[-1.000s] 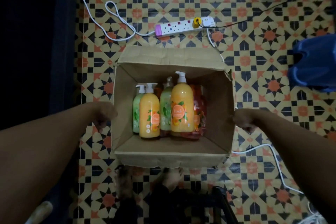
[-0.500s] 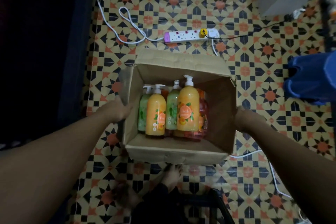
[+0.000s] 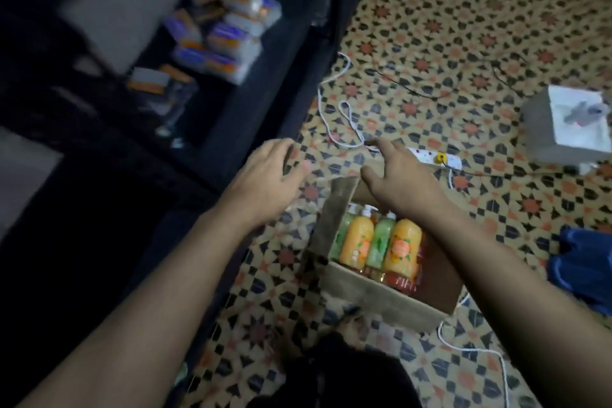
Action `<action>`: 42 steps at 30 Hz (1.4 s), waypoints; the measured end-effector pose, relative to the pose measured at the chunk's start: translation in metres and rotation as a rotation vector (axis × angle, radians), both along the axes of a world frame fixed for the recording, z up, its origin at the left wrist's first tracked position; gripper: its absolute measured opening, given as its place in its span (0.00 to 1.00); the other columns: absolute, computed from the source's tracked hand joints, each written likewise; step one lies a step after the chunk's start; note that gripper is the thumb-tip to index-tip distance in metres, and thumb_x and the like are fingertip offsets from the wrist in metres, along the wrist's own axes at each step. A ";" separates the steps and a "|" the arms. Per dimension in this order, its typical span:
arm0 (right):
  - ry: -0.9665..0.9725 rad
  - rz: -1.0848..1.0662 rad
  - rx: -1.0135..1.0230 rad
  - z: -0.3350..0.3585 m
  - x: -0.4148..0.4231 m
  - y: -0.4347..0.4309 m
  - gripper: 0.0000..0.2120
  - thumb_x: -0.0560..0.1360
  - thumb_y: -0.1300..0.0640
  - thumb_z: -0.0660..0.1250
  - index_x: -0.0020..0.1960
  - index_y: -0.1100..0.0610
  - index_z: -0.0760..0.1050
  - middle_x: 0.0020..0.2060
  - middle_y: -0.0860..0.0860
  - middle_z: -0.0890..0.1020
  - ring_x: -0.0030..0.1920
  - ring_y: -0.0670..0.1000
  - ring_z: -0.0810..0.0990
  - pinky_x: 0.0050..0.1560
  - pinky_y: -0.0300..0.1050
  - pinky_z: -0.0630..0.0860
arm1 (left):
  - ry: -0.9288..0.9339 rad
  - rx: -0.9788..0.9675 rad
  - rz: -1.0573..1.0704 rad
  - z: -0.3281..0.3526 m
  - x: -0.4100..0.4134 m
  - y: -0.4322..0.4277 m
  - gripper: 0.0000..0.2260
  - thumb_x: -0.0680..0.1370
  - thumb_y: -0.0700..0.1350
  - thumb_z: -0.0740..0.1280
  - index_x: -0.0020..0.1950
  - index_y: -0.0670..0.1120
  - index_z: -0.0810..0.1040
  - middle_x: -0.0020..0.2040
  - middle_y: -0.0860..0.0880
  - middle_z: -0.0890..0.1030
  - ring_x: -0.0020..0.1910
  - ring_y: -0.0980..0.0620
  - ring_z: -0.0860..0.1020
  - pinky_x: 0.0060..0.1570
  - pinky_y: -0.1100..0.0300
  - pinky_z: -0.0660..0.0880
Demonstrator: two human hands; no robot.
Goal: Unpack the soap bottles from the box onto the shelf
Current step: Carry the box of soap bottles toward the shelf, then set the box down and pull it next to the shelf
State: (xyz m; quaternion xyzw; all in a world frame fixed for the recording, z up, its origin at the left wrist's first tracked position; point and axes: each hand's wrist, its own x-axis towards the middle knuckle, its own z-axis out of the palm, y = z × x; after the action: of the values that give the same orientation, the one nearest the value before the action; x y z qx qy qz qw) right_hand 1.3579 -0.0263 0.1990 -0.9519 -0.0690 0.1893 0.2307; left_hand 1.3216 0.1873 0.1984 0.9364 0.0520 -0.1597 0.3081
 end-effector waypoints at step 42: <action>0.089 2.642 0.385 0.229 -0.644 0.271 0.28 0.81 0.45 0.59 0.79 0.45 0.54 0.78 0.43 0.58 0.77 0.44 0.56 0.75 0.44 0.57 | 0.167 0.478 2.472 0.205 -0.694 -0.131 0.32 0.80 0.65 0.48 0.80 0.49 0.51 0.80 0.48 0.53 0.79 0.51 0.50 0.77 0.51 0.50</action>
State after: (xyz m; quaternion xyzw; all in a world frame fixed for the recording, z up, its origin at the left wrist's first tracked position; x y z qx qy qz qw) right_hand 0.7137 0.2451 0.4282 -0.1169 -0.9508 0.2870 0.0072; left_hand 0.6278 0.0567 0.4034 0.2817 0.9380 0.1895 0.0705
